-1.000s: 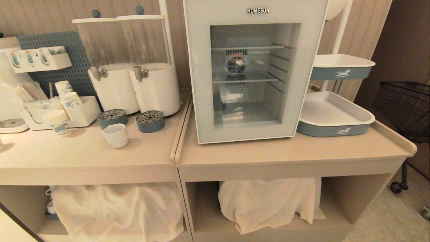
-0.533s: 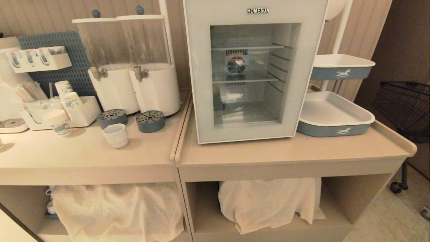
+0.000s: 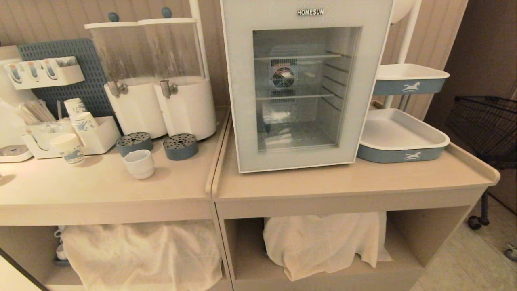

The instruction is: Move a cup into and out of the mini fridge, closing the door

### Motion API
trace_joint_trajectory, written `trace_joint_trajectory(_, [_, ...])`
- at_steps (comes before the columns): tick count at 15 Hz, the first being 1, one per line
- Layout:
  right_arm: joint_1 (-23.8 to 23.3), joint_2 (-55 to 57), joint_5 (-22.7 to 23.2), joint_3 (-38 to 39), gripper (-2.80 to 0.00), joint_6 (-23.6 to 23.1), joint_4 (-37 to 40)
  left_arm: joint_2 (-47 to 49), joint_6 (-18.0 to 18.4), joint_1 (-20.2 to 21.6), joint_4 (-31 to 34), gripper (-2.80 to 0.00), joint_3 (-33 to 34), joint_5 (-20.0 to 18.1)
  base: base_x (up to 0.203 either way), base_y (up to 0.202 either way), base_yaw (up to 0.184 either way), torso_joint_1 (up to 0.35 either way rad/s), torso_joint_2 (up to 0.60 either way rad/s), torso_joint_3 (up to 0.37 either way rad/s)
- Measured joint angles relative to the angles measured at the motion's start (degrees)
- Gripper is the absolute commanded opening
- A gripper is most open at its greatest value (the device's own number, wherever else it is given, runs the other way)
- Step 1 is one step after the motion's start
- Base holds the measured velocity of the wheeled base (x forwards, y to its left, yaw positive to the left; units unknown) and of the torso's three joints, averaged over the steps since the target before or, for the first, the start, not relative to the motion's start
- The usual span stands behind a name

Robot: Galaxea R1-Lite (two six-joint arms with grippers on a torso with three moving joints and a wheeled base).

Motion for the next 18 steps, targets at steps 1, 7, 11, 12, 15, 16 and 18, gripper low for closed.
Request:
trace_joint_trajectory(1, [-0.02,0.00,0.00,0.00,-2.80,0.00,0.03,0.00,0.00,0.00,-0.02,-2.80,0.00,0.05,0.000,0.193,0.000,-0.002,0.00,0.000])
trace_joint_trajectory(7, [0.00,0.00,0.00,0.00,-2.80,0.00,0.03,0.00,0.00,0.00,0.01,-2.80,0.00,0.05,0.000,0.193,0.001,0.003,0.00,0.003])
trace_joint_trajectory(11, [-0.05,0.00,0.07,-0.05,-2.80,0.00,-0.11,0.00,0.01,-0.04,-0.01,-2.80,0.00,0.07,-0.081,0.165,-0.006,0.001,0.00,0.004])
trace_joint_trajectory(12, [0.11,0.00,-0.04,0.00,-2.80,0.02,0.18,0.00,0.00,0.08,-0.07,-2.80,0.00,0.05,-0.182,0.169,-0.003,0.002,0.01,0.002])
trace_joint_trajectory(15, [-0.05,0.00,0.03,-0.05,-2.80,0.02,-0.05,0.00,0.02,0.00,-0.01,-2.80,0.00,0.05,-0.194,0.192,0.000,0.001,0.00,0.006])
trace_joint_trajectory(16, [0.05,0.00,0.00,0.00,-2.80,0.01,0.15,0.00,0.02,0.00,-0.07,-2.80,0.00,0.02,-0.188,0.188,0.000,-0.004,-0.01,0.001])
trace_joint_trajectory(18, [0.00,0.00,0.02,-0.02,-2.80,0.02,-0.06,0.00,0.02,0.00,0.01,-2.80,0.00,0.03,-0.191,0.191,-0.003,0.001,0.00,0.002])
